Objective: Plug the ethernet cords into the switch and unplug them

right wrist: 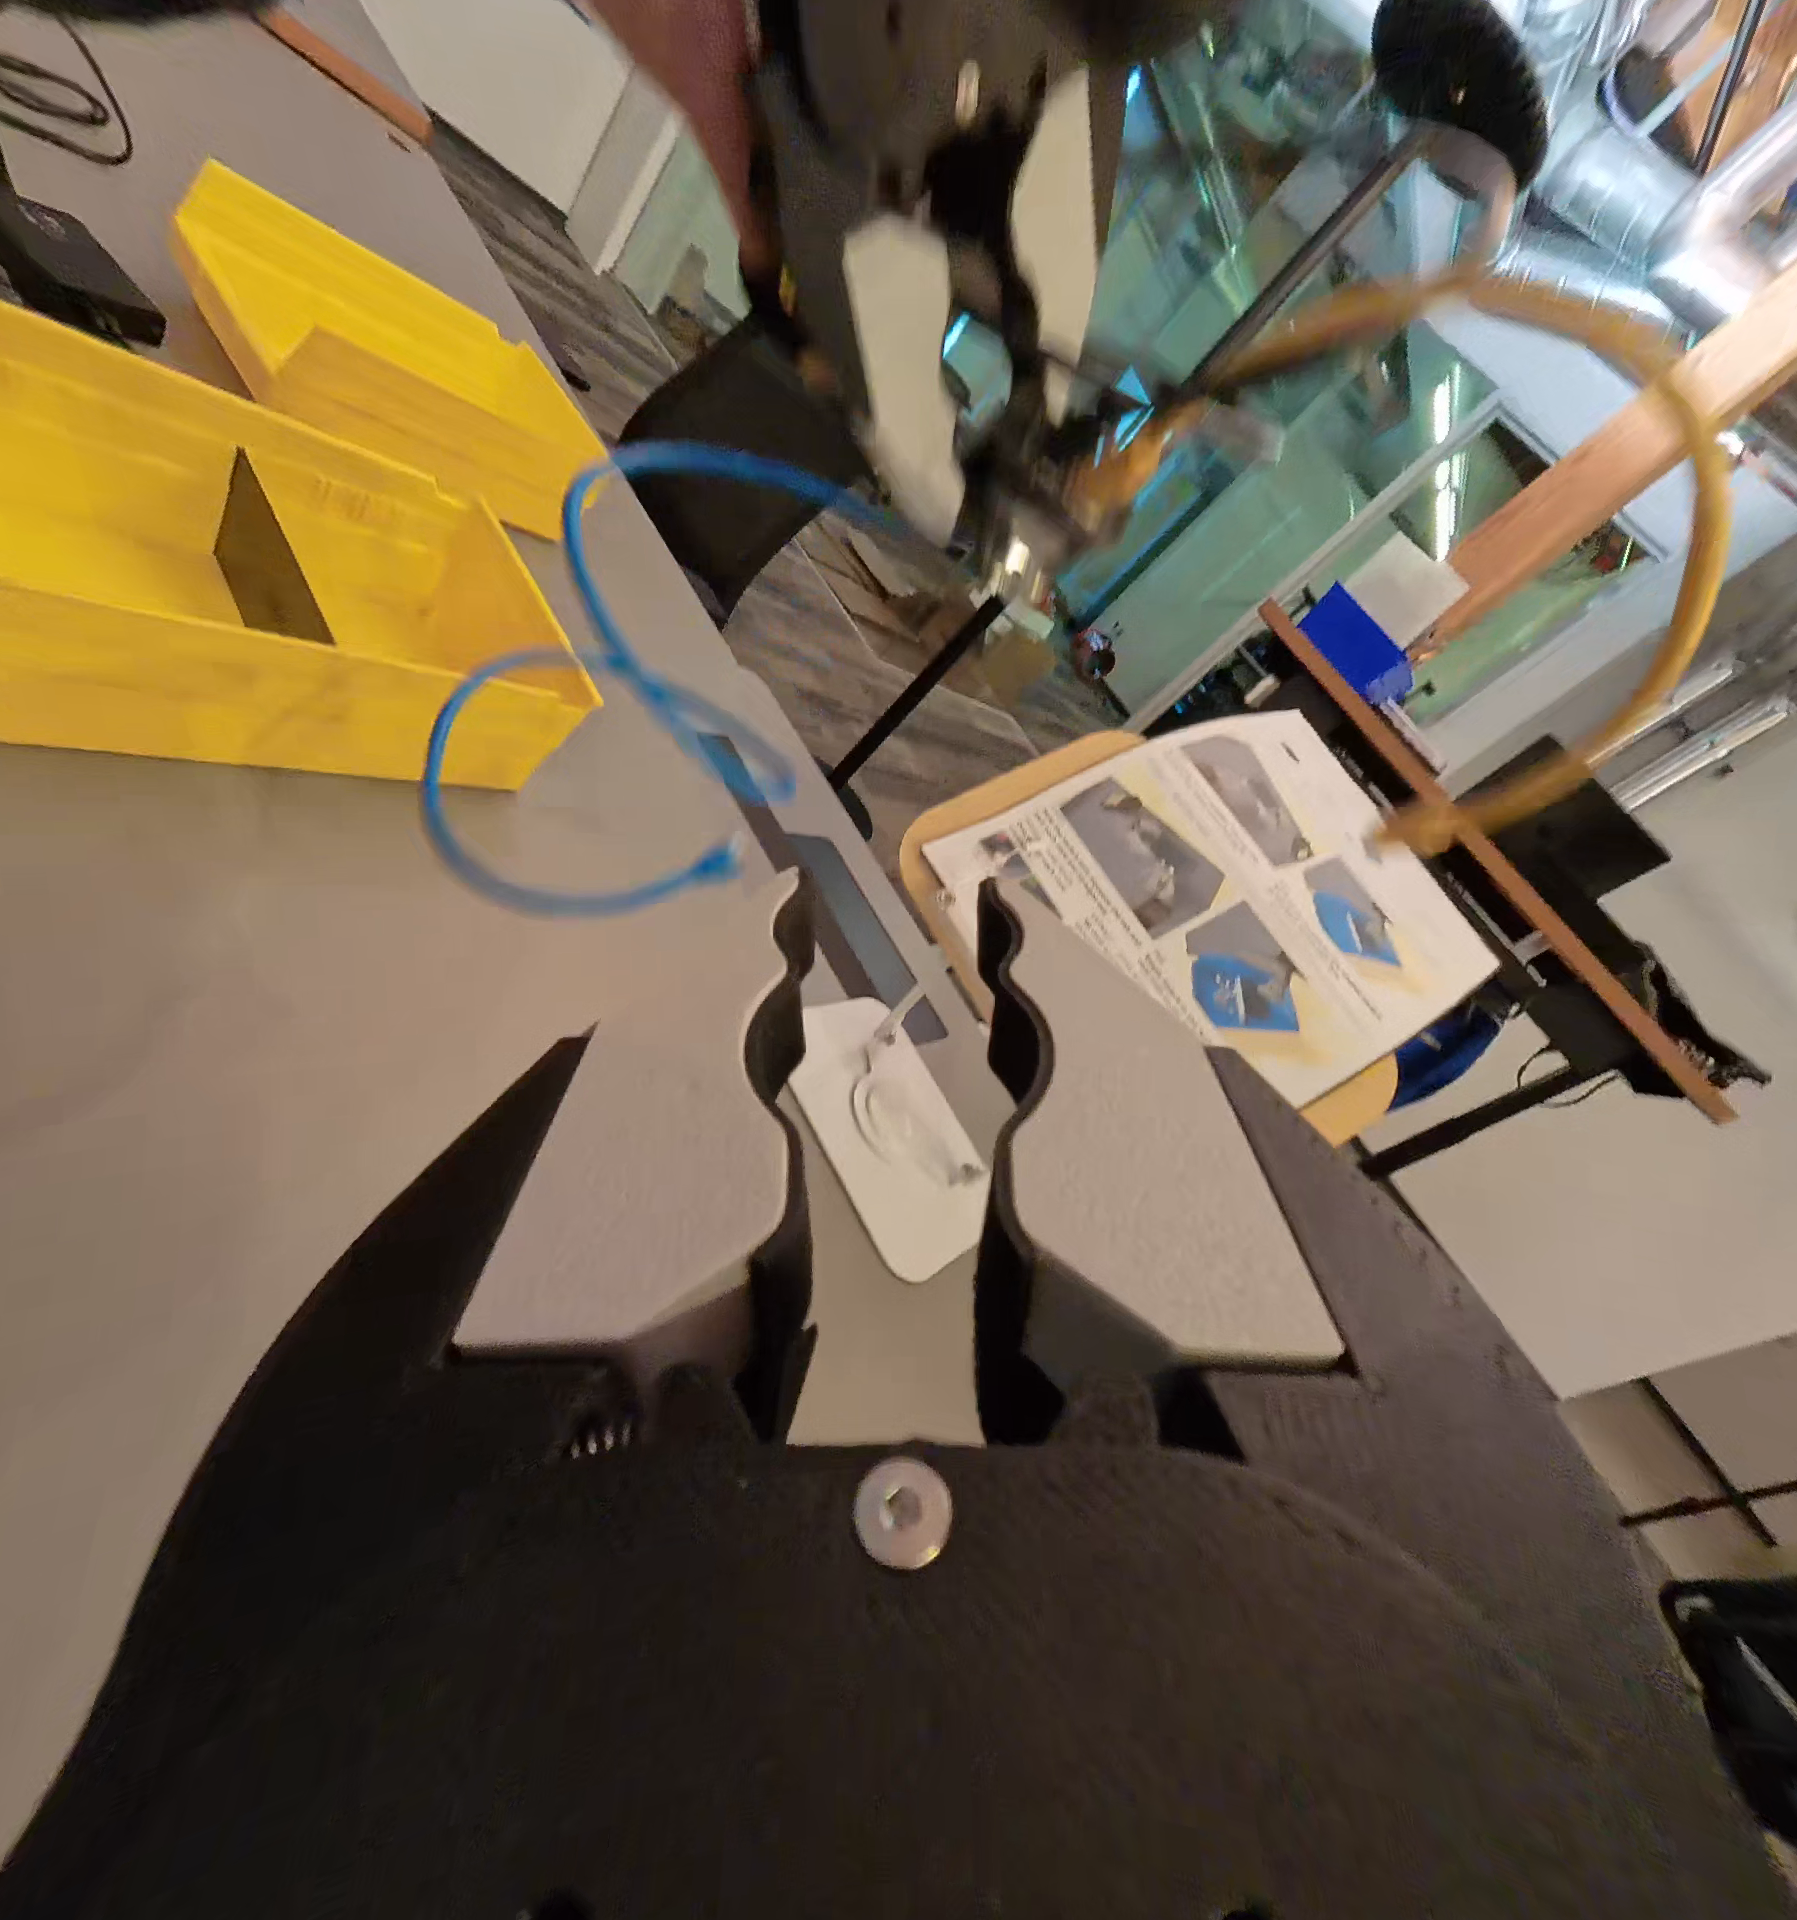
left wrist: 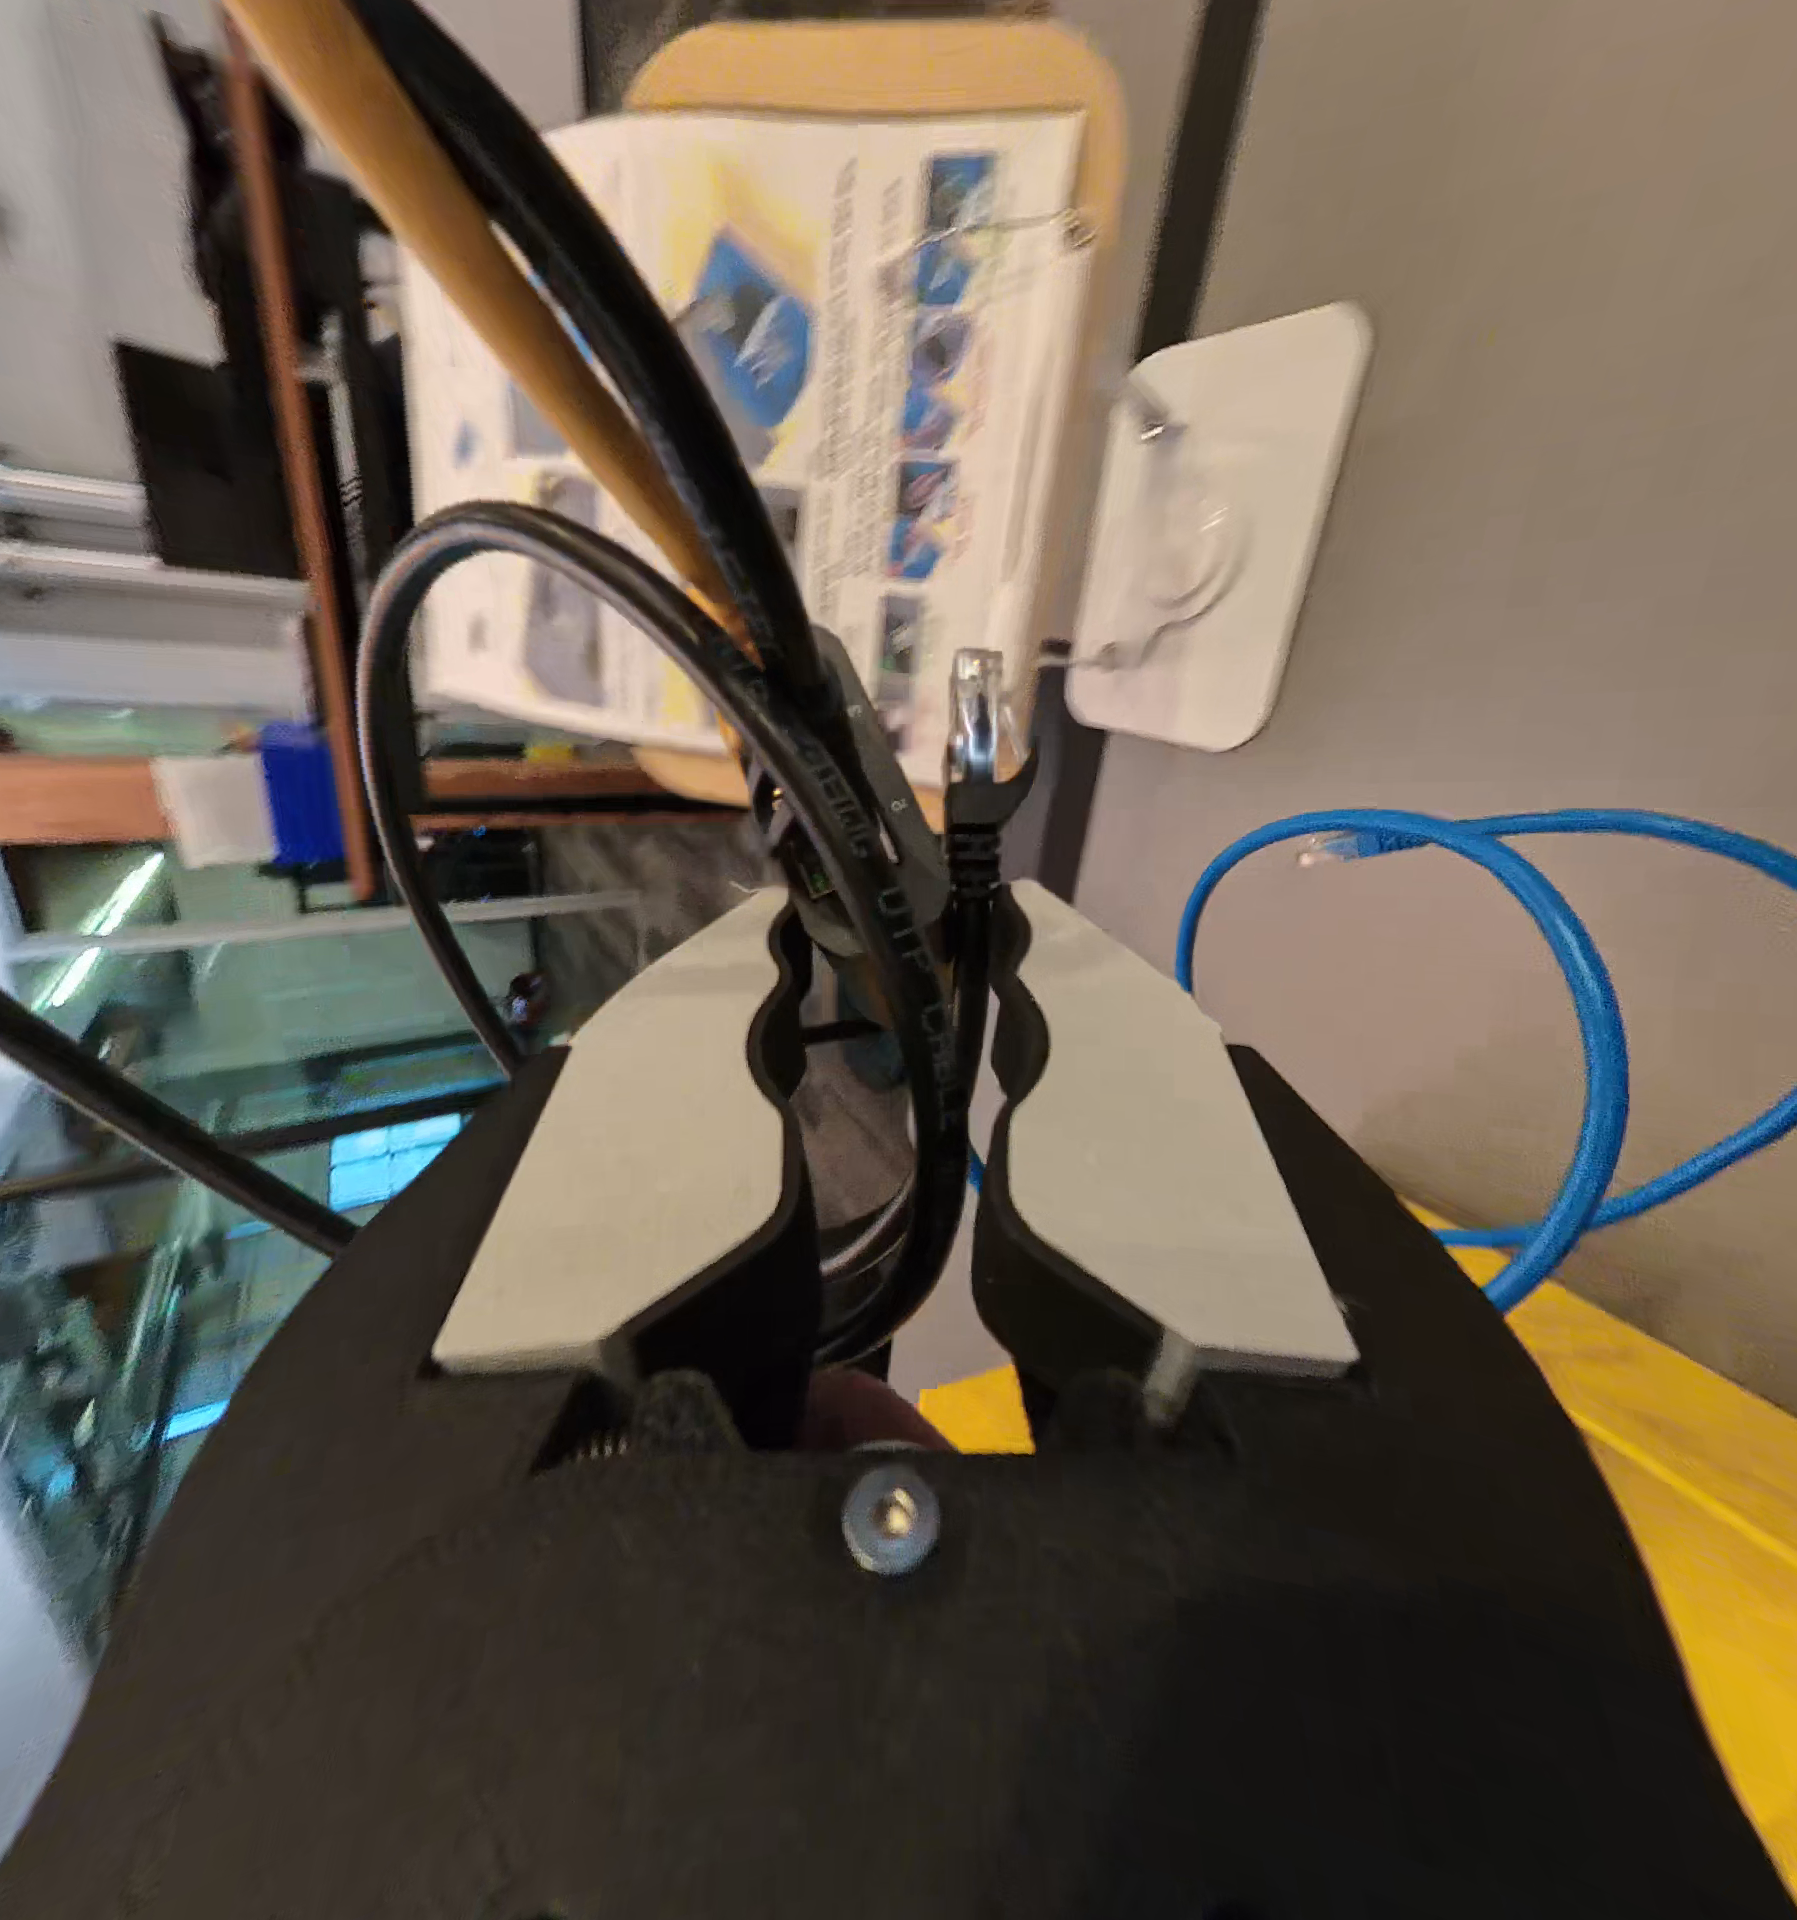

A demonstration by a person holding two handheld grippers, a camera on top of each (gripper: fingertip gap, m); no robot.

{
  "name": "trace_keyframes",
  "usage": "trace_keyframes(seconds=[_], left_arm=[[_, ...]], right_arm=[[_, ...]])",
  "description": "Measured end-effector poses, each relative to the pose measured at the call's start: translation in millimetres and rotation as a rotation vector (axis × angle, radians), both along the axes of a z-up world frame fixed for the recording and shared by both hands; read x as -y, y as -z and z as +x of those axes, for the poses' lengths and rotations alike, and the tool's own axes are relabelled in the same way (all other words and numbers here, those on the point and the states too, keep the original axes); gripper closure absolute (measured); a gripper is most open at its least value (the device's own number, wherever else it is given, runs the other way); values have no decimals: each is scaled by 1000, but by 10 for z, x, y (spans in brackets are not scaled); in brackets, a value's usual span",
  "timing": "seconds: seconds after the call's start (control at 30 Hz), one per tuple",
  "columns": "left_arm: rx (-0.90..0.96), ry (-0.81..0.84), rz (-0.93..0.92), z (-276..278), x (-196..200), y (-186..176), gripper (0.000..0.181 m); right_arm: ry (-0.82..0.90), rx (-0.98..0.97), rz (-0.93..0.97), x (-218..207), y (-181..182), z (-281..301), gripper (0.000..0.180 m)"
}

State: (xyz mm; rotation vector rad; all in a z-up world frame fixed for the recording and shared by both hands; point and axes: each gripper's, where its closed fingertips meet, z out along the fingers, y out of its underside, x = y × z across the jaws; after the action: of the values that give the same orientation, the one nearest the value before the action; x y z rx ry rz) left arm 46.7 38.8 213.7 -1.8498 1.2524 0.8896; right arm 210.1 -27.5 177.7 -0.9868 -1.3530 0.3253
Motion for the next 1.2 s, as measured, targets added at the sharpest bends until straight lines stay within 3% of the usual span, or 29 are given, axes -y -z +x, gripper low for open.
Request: trace_keyframes(seconds=[0.2, 0.53, 0.8, 1.0, 1.1, 1.17, 1.2], left_arm=[[-33, 93, -109, 437, -72, 718, 148], [-93, 141, -142, 661, -6, 1326, 148], [-75, 86, -189, 683, 37, 1599, 149], [-72, 104, -143, 698, 1, 1643, 147], [29, 158, -63, 778, 26, 1504, 144], [59, 198, 85, 792, 49, 1259, 127], [78, 204, 132, 764, 96, 1156, 133]], right_arm=[[1, 46, 201, -60, -203, -194, 142], [85, 311, 556, -554, 463, -467, 132], [118, 457, 685, -734, 924, -634, 159], [124, 459, 616, -844, 1091, -582, 167], [129, 405, 560, -898, 1061, -518, 168], [135, 382, 535, -945, 1049, -467, 168], [124, 370, 506, -952, 1053, -444, 167]])
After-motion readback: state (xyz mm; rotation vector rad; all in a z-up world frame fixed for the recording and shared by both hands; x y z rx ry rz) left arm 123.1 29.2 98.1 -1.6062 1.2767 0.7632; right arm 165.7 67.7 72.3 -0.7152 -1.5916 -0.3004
